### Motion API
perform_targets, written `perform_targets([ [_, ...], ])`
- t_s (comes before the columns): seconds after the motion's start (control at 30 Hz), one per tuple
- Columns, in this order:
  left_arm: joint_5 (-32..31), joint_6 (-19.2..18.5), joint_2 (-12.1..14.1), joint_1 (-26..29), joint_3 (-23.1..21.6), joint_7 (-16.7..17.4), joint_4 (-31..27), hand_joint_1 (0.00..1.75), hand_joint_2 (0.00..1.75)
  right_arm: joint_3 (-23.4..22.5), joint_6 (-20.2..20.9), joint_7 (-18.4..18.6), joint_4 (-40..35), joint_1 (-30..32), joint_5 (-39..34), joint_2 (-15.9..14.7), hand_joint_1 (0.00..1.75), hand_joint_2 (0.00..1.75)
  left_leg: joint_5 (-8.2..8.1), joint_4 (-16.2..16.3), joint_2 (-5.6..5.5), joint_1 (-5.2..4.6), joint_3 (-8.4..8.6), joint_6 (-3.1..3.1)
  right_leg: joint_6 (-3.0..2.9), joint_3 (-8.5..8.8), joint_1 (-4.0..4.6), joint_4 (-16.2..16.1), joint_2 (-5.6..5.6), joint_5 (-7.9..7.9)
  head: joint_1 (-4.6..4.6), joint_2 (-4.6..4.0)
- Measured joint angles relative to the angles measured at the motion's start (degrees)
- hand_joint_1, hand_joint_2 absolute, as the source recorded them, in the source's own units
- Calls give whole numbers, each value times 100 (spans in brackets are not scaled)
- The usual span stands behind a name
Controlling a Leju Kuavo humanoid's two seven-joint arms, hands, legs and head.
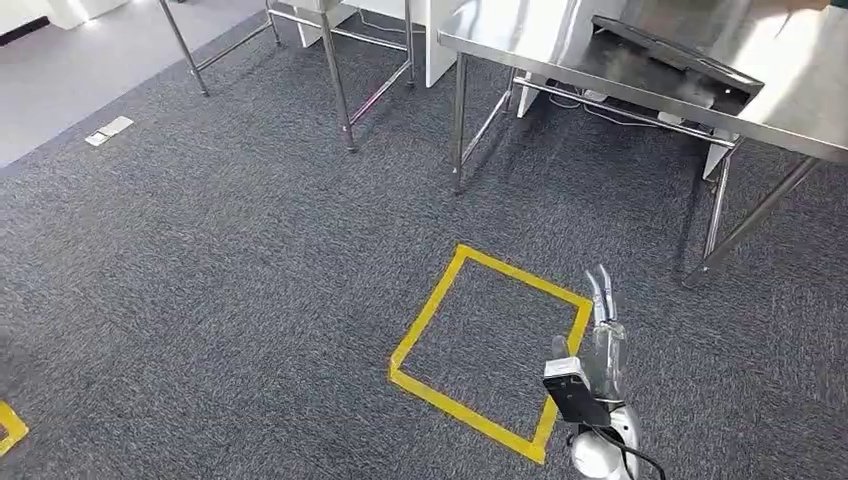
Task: Take the parts from the cabinet and place them on the table.
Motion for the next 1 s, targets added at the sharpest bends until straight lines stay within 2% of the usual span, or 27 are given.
perform_targets([
  [0.03, 0, 0, 17, 14, 2, 4, 0, 0, 0, 20, -15, 9, 7, -20, 13, -7, 0, 0, -62, 68, 190, 6, -16, -6, -30, 6, -14, -14, -60, 24, -2, 0],
  [0.07, 0, 0, 11, 12, 2, 7, 0, 0, 0, 46, -30, 11, 13, -20, 22, -9, 0, 0, -268, 326, 460, -14, -126, -29, -70, 4, 1, -15, -106, 28, -35, 0],
  [0.1, 0, 0, 9, -4, 0, 7, 0, 0, 0, 61, -35, 11, 22, -11, 26, -11, 0, 0, -519, 755, 587, 0, -329, -54, -106, 0, 24, -14, -173, 25, -37, 0],
  [0.17, 2, 0, 9, -10, 2, 9, 0, 0, 0, 74, -37, 26, 46, -10, 33, -20, 0, 0, -894, 1645, 654, 20, -761, -89, -123, -19, 61, -12, -331, 14, -37, 0],
  [0.2, 17, 0, 9, -6, 8, 13, 0, 0, 0, 100, -35, 50, 76, -29, 76, -22, 0, 0, -909, 1828, 660, 25, -854, -97, -124, -24, 72, -11, -403, 13, -39, 0],
  [0.23, 37, 0, 11, 0, 24, 17, 0, 0, 0, 129, -35, 68, 107, -62, 114, -15, 0, 0, -796, 1715, 673, 27, -793, -93, -123, -26, 74, -11, -470, 12, -37, 0],
  [0.27, 39, 0, 17, 0, 46, 28, 0, 0, 0, 164, -37, 96, 142, -98, 155, -4, 0, 0, -605, 1384, 704, 26, -613, -82, -122, -23, 75, -11, -525, 11, -37, 0],
  [0.3, 39, 0, 35, 0, 61, 50, 0, 0, 0, 207, -50, 131, 168, -137, 212, 15, 0, 0, -383, 890, 767, 24, -337, -61, -121, -17, 75, -12, -582, 10, -39, 0],
  [0.33, 39, 0, 44, -5, 66, 66, 0, 0, 0, 247, -61, 164, 188, -190, 271, 31, 0, 0, -201, 355, 987, 10, -20, -21, -119, -8, 85, -12, -627, 8, -39, 0],
  [0.37, 39, 0, 50, -26, 72, 81, 0, 0, 0, 286, -72, 208, 203, -235, 332, 50, 0, 0, -218, 47, 1262, -33, 125, 6, -90, -3, 139, -4, -677, -12, -39, 0],
  [0.4, 42, 0, 68, -49, 85, 107, 0, 0, 0, 313, -79, 245, 219, -275, 376, 61, 0, 0, -180, 51, 1168, -44, 106, 34, -60, -3, 164, -9, -737, -27, -26, 0],
  [0.47, 50, 2, 76, -46, 98, 122, 0, 0, 0, 398, -79, 302, 262, -336, 437, 90, 0, 0, -176, 60, 1037, -77, 70, 78, -33, 14, 147, -29, -864, -26, -17, 0],
  [0.5, 61, 11, 83, -35, 105, 131, 0, 0, 0, 431, -79, 324, 280, -367, 457, 109, 0, 0, -152, 15, 960, -84, 75, 119, 6, 40, 155, -47, -928, -23, -22, 0],
  [0.53, 70, 18, 79, -23, 105, 136, 0, 0, 0, 466, -79, 345, 291, -394, 492, 127, 0, 0, -76, -71, 896, 1, 146, 187, 52, 3, 161, -8, -839, -73, -11, 0],
  [0.57, 83, 18, 65, -25, 105, 133, 0, 0, 0, 476, -79, 363, 306, -422, 527, 127, 0, 0, -62, -96, 852, -23, 145, 203, 40, -21, 135, 171, -508, -191, -7, 0],
  [0.6, 96, 20, 74, -30, 105, 135, 0, 0, 0, 487, -85, 380, 313, -431, 560, 140, 0, 0, -44, -94, 786, -18, 136, 232, -11, -204, 118, 562, -331, -399, -11, 0],
  [0.63, 94, 17, 70, -40, 105, 122, 0, 0, 0, 500, -94, 454, 332, -422, 622, 140, 0, 0, -38, -94, 707, -19, 125, 242, -47, -441, 111, 1066, -254, -619, -4, 0],
  [0.67, 87, 15, 70, -39, 105, 112, 0, 0, 0, 507, -100, 498, 345, -404, 673, 140, 0, 0, -34, -91, 623, -23, 113, 247, -55, -664, 108, 1512, -222, -769, -2, 0],
  [0.7, 79, 5, 68, -34, 105, 109, 0, 0, 0, 513, -103, 540, 354, -393, 712, 142, 0, 0, -33, -90, 550, -23, 108, 246, -28, -801, 110, 1778, -211, -820, -2, 0],
  [0.73, 76, -2, 61, -25, 105, 107, 0, 0, 0, 518, -103, 577, 356, -385, 747, 142, 0, 0, -31, -87, 467, -23, 109, 243, 18, -823, 105, 1784, -205, -773, -2, 0],
  [0.77, 57, -4, 48, -18, 105, 107, 0, 0, 0, 520, -100, 621, 352, -375, 793, 146, 0, 0, -30, -80, 383, -20, 113, 238, 91, -691, 90, 1470, -203, -602, -2, 0],
  [0.8, 50, -7, 39, -19, 105, 107, 0, 0, 0, 520, -98, 654, 343, -364, 837, 146, 0, 0, -31, -74, 305, -12, 123, 228, 163, -469, 71, 994, -176, -384, 0, 0],
  [0.83, 46, -9, 26, -21, 105, 107, 0, 0, 0, 520, -96, 669, 332, -355, 854, 146, 0, 0, -34, -58, 233, -5, 127, 207, 220, -219, 37, 451, -89, -166, 0, 0],
  [0.87, 44, -9, 26, -21, 105, 99, 0, 0, 0, 520, -85, 692, 321, -351, 872, 144, 0, 0, -45, -27, 172, -1, 98, 161, 248, -60, -23, 44, 185, -52, 2, 0],
  [0.9, 39, -7, 31, -22, 105, 96, 0, 0, 0, 520, -64, 721, 313, -339, 898, 149, 0, 0, -68, 17, 121, -43, 75, 120, 179, -65, 25, 33, 193, -29, 0, 0],
  [0.93, 39, -2, 31, -20, 105, 94, 0, 0, 0, 520, -35, 726, 288, -315, 905, 155, 0, 0, -56, 15, 86, -40, 57, 92, 131, -44, 25, 47, 113, -22, -9, 0],
  [1.0, 39, 0, 31, 0, 107, 94, 0, 0, 0, 514, 13, 730, 278, -302, 907, 149, 0, 0, -21, -21, 21, -16, 32, 34, 52, -39, 58, 55, 35, -6, -13, 0],
])
